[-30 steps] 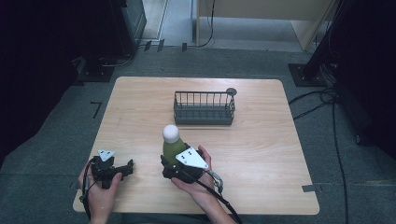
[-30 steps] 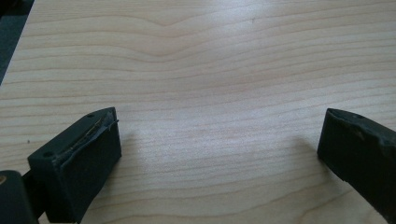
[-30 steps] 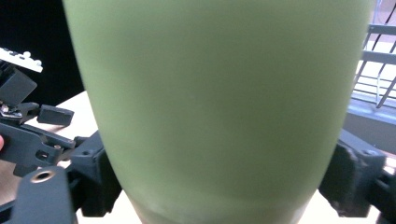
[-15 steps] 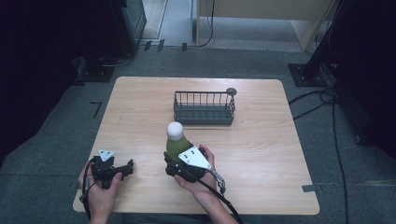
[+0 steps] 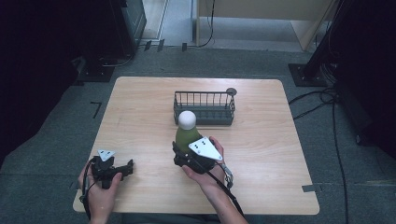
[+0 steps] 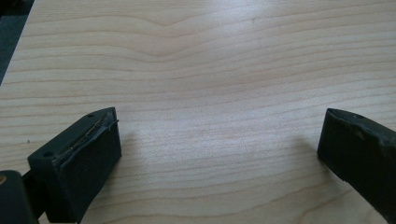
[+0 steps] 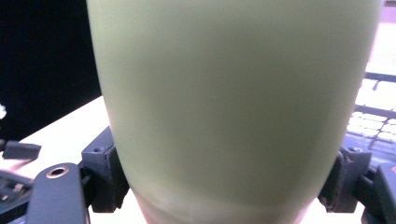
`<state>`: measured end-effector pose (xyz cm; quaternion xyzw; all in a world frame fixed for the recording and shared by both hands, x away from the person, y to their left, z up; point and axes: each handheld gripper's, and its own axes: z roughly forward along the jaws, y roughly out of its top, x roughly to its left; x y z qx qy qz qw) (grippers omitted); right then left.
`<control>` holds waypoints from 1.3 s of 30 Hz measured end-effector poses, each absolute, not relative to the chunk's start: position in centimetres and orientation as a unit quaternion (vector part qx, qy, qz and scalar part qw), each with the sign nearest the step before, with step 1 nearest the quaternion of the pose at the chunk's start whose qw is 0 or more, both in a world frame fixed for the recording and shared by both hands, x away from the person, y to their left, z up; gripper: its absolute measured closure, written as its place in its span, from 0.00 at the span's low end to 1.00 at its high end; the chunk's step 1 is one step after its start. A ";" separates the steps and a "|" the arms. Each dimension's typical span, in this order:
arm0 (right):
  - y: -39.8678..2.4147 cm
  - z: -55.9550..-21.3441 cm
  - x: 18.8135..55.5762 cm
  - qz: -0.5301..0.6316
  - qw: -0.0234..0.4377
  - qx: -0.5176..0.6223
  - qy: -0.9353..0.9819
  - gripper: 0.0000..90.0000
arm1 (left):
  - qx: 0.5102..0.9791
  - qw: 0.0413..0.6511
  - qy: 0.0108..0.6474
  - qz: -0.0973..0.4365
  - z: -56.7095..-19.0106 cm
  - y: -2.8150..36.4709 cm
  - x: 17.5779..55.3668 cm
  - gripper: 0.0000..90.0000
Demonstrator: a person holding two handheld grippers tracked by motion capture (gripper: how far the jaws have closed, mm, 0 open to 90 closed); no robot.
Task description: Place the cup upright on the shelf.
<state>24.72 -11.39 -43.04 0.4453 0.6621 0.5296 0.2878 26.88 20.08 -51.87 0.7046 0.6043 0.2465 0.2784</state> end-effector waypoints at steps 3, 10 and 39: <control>-12.4 -41.9 25.4 0.528 0.296 0.454 0.653 0.22 | 0.703 0.280 0.605 0.247 -51.9 20.1 26.9 0.00; -14.1 -39.8 26.5 0.523 0.323 0.458 0.642 0.22 | 0.704 0.279 0.605 0.246 -51.9 20.1 26.9 0.00; -18.7 -35.0 34.1 0.498 0.376 0.498 0.602 0.22 | 0.702 0.280 0.606 0.247 -51.9 20.0 26.9 0.00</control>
